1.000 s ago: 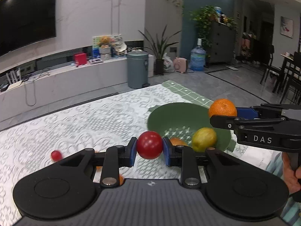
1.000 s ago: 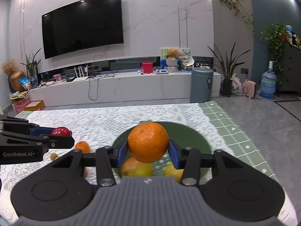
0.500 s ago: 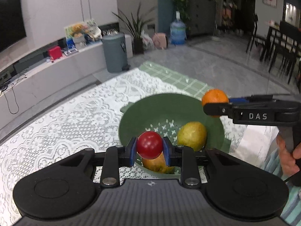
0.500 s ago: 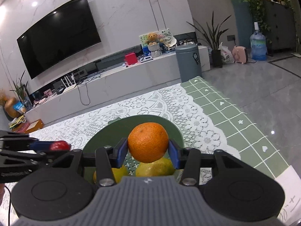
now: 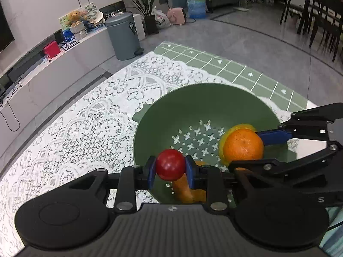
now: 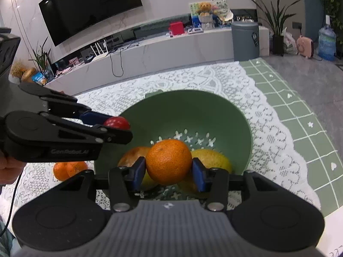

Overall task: Organize fruits
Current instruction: 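Carry the tomato with the left gripper while the right gripper carries the orange to the colander, then open the left gripper dropping the tomato in the colander while the right gripper releases the orange, then withdraw both grippers from the colander toward the remaining fruit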

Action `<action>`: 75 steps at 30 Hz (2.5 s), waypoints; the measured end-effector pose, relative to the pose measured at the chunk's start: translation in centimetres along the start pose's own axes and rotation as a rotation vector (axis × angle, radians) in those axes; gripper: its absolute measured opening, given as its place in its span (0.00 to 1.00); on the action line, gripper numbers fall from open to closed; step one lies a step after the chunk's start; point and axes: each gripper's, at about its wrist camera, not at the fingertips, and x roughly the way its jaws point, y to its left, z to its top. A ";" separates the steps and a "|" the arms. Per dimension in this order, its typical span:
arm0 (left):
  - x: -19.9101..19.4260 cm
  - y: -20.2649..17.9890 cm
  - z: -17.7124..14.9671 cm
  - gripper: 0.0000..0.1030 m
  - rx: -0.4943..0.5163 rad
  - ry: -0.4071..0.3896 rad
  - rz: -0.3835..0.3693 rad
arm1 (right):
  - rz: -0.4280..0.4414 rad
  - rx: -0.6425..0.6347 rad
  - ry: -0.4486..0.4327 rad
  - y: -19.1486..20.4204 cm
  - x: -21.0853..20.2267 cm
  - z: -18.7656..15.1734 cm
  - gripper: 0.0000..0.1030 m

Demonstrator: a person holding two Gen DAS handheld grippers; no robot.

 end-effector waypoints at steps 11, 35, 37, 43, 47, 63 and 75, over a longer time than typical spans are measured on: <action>2.3 0.8 0.0 0.31 -0.034 0.057 -0.001 | 0.092 -0.006 0.054 0.5 0.6 0.1 0.44; 2.7 -0.1 0.1 0.40 0.035 0.056 0.063 | 0.076 0.036 0.029 -0.1 0.4 0.4 0.44; 2.5 -0.1 0.1 0.43 0.034 0.052 0.061 | 0.074 0.032 0.030 0.0 0.4 0.4 0.44; 1.5 -0.2 0.0 0.46 0.020 0.027 0.069 | 0.055 0.007 0.038 0.5 0.4 0.2 0.44; 0.4 -0.1 -0.4 0.50 -0.007 -0.010 0.074 | 0.024 -0.025 0.053 1.4 0.3 0.1 0.44; -4.7 1.9 -4.4 0.60 -0.171 -0.110 0.189 | -0.021 -0.048 0.057 2.3 0.2 -0.3 0.44; -7.2 3.3 -8.5 0.61 -0.251 -0.087 0.211 | -0.118 -0.030 -0.033 2.6 -0.8 -0.5 0.75</action>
